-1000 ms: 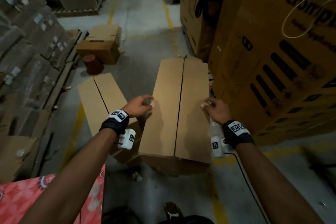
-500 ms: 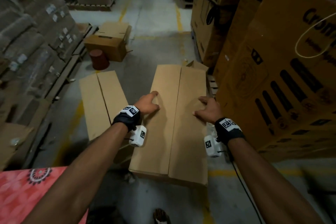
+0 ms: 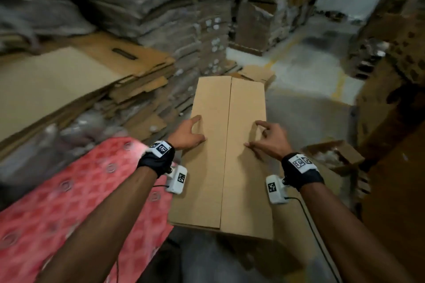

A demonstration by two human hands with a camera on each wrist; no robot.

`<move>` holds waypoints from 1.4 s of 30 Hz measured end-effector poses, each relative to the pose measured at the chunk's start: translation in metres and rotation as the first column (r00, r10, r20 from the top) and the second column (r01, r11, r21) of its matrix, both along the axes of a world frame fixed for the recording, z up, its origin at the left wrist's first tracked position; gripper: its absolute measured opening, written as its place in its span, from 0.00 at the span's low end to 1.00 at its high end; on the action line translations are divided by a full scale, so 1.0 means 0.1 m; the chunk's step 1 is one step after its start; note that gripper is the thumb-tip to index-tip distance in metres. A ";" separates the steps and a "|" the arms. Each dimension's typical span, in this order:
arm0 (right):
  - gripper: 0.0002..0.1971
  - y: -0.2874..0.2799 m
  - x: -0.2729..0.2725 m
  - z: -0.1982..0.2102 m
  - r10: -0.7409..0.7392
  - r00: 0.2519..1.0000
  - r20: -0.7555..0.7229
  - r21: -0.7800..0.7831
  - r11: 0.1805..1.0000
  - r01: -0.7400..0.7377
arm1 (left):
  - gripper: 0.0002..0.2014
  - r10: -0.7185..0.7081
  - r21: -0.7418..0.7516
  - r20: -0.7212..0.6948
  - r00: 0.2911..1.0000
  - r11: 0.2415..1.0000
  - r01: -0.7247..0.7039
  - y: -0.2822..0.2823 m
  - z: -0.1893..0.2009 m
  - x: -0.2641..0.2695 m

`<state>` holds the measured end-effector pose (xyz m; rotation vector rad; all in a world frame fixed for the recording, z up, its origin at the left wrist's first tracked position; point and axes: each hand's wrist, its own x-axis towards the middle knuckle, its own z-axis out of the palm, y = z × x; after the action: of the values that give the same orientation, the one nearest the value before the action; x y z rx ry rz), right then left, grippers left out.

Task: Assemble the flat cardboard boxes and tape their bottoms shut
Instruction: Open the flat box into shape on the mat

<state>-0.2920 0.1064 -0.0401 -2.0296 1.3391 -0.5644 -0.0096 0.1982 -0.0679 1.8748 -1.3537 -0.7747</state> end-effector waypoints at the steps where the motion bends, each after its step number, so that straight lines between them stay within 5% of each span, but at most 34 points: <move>1: 0.49 0.12 0.23 0.02 0.051 0.999 0.006 -0.010 0.999 -0.051 | 0.41 0.052 -0.003 -0.005 0.999 0.999 -0.053 0.28 0.02 0.18; 5: 0.45 0.69 1.12 0.00 0.220 0.975 0.017 -0.053 0.974 -0.219 | 0.48 0.209 -0.027 0.028 0.978 0.978 -0.208 1.39 0.03 0.78; 11: 0.41 1.41 2.30 -0.33 0.444 0.895 0.030 -0.053 0.895 -0.442 | 0.38 0.466 -0.024 0.050 0.884 0.885 -0.465 2.77 -0.17 1.36; 19: 0.37 2.06 3.45 -0.87 0.675 0.736 0.050 0.009 0.736 -0.676 | 0.38 0.717 0.044 -0.016 0.697 0.697 -0.716 3.91 -0.65 1.66; 27: 0.47 2.01 3.91 -1.35 0.805 0.594 -0.007 0.180 0.585 -0.791 | 0.38 0.792 0.199 0.002 0.611 0.598 -0.776 4.04 -1.10 1.77; 33: 0.41 1.78 4.14 -1.43 0.815 0.579 -0.003 0.101 0.576 -0.811 | 0.39 0.766 0.234 0.129 0.630 0.594 -0.770 3.91 -1.10 2.00; 38: 0.34 1.75 4.32 -1.42 0.785 0.609 -0.116 0.018 0.614 -0.789 | 0.31 0.810 0.205 0.299 0.504 0.461 -0.863 3.72 -1.06 2.13; 42: 0.25 1.85 4.19 -1.43 0.816 0.546 -0.188 -0.004 0.555 -0.832 | 0.25 0.795 0.218 0.364 0.485 0.434 -0.874 3.68 -1.08 1.97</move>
<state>0.1267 0.2911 -0.1828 -2.5151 0.2683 0.0010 0.1873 0.5667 -0.1755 2.6257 -0.1590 -0.2845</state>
